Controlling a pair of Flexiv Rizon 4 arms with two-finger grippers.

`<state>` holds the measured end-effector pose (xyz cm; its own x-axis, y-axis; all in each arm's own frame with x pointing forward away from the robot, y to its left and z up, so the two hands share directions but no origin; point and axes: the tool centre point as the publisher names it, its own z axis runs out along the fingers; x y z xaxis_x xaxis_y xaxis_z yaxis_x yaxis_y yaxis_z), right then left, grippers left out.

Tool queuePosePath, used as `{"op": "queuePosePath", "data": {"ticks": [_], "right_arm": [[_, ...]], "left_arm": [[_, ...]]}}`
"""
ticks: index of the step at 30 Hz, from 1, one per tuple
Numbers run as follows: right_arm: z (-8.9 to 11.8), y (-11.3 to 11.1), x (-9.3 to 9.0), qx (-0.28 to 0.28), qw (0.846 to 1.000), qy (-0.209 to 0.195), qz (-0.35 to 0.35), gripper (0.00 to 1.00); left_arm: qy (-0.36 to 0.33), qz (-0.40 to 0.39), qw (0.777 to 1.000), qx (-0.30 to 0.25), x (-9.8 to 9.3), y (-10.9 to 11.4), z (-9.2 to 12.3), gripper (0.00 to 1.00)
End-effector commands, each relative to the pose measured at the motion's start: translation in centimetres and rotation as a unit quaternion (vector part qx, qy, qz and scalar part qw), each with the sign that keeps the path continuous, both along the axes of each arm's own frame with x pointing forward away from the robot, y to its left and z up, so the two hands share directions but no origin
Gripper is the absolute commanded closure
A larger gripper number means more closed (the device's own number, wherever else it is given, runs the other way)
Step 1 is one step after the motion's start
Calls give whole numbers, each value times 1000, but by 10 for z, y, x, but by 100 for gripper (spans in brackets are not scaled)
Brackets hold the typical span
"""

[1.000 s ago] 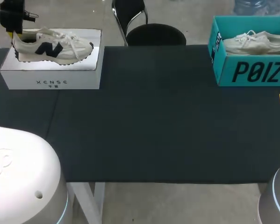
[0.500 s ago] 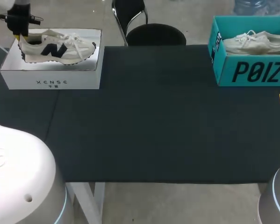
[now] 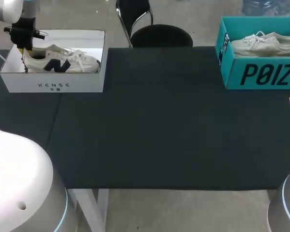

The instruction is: Take the shoe out of the shoebox, open the shoe tongue, remove and reinsert the insole, then place the shoe into the shoebox

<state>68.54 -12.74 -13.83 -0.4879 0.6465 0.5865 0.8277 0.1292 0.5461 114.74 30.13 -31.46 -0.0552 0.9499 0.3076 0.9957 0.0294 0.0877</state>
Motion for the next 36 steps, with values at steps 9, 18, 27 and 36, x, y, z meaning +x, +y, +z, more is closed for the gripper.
{"op": "queuePosePath", "data": {"ticks": [9,18,27,36], "right_arm": [[0,0,-12,-1,1000,-6,-8,0],[0,0,-12,-1,1000,-6,-8,0],[0,0,-12,-1,1000,-6,-8,0],[0,0,-12,-1,1000,-6,-8,0]], "left_arm": [[-14,-20,1000,-6,-6,-16,-27,100],[-27,-23,999,-12,4,-18,-33,100],[-25,-27,999,-23,0,-30,-40,100],[-29,-31,998,-36,1,-46,-41,100]]}}
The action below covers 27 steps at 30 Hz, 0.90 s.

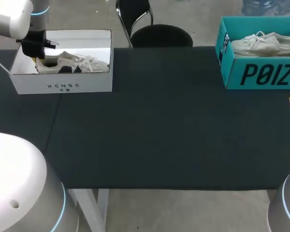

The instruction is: Take the shoe out of the shoebox, open the shoe tongue, remove and reinsert the insole, then place the shoe into the shoebox

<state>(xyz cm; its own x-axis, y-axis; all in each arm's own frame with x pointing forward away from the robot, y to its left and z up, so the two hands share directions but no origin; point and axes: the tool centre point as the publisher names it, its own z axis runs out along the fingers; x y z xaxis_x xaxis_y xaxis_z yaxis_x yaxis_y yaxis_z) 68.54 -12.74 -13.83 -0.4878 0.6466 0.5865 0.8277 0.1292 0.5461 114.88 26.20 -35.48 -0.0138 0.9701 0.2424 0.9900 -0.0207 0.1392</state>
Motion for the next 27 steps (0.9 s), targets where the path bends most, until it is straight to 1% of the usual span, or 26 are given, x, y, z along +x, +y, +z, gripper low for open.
{"op": "queuePosePath", "data": {"ticks": [1,8,13,16,21,27], "right_arm": [[0,1,-12,-1,1000,-6,-8,0],[0,1,-12,-1,1000,-6,-8,0],[0,1,-12,-1,1000,-6,-8,0],[0,1,-12,-1,1000,-6,-8,0],[0,1,-12,-1,1000,-6,-8,0],[0,1,-12,-1,1000,-6,-8,0]], "left_arm": [[-2,-3,1000,-5,-1,-9,-1,100],[-1,-16,1000,-9,-5,-18,-1,100],[5,-40,999,-4,-20,-20,-1,100],[7,-45,999,-3,-25,-19,-2,100],[6,-49,999,-1,-27,-18,-2,100],[-11,-30,999,-15,-22,-15,2,100]]}}
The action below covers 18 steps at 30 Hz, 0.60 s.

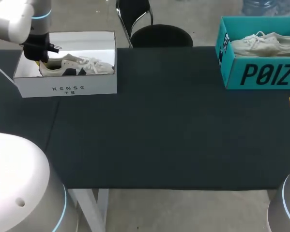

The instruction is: Take the shoe out of the shoebox, open the shoe tongue, remove and reinsert the insole, then place the shoe into the shoebox

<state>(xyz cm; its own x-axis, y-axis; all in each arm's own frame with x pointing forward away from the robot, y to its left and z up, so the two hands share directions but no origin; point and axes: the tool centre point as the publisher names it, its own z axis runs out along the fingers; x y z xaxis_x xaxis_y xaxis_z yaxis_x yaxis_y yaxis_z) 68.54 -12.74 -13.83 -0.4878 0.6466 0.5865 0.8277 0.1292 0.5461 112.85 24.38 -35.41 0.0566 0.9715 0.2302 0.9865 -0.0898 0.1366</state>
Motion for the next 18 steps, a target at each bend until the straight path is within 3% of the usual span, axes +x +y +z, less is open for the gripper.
{"op": "queuePosePath", "data": {"ticks": [1,2,3,4,8,12,16,18], "right_arm": [[0,1,-12,-1,1000,-6,-8,0],[0,1,-12,-1,1000,-6,-8,0],[0,1,-12,-1,1000,-6,-8,0],[0,1,-12,-1,1000,-6,-8,0],[0,1,-12,-1,1000,-6,-8,0],[0,1,-12,-1,1000,-6,-8,0],[0,1,-12,-1,1000,-6,-8,0],[0,1,-12,-1,1000,-6,-8,0]], "left_arm": [[-14,8,1000,-13,-1,3,1,100],[-13,8,1000,-13,-1,4,1,84],[-15,10,1000,-16,-1,4,2,27],[-16,12,1000,-19,-1,4,3,0],[-22,23,999,-25,-1,6,6,0],[-30,57,997,-39,4,9,23,0],[-36,117,989,-80,10,13,55,0],[-40,166,979,-112,9,14,84,0]]}}
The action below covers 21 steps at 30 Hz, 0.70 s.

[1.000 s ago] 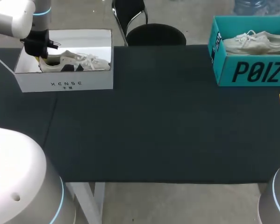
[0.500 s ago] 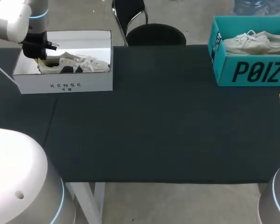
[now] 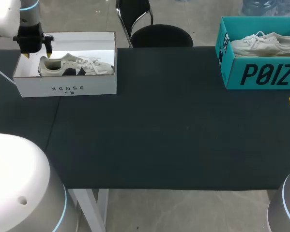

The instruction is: Take the shoe out of the shoebox, open the shoe tongue, remove and reinsert the insole, then place the shoe into the shoebox

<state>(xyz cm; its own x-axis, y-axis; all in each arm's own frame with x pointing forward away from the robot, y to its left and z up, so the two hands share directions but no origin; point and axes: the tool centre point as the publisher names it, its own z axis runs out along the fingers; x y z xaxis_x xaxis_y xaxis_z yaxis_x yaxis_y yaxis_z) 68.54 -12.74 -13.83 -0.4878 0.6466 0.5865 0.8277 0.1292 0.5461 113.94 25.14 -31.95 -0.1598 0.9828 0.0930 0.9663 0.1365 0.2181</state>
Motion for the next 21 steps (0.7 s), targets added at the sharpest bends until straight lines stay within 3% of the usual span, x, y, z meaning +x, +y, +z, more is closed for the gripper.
{"op": "queuePosePath", "data": {"ticks": [1,5,10,15,21], "right_arm": [[0,1,-12,-1,1000,-6,-8,0],[0,1,-12,-1,1000,-6,-8,0],[0,1,-12,-1,1000,-6,-8,0],[0,1,-12,-1,1000,-6,-8,0],[0,1,-12,-1,1000,-6,-8,0]], "left_arm": [[-8,91,994,-64,-3,5,61,0],[-29,213,972,-99,-16,-8,105,0],[-31,394,912,-110,-42,-32,132,0],[16,383,915,-126,-82,-57,132,0],[46,386,911,-140,-109,-78,136,0]]}}
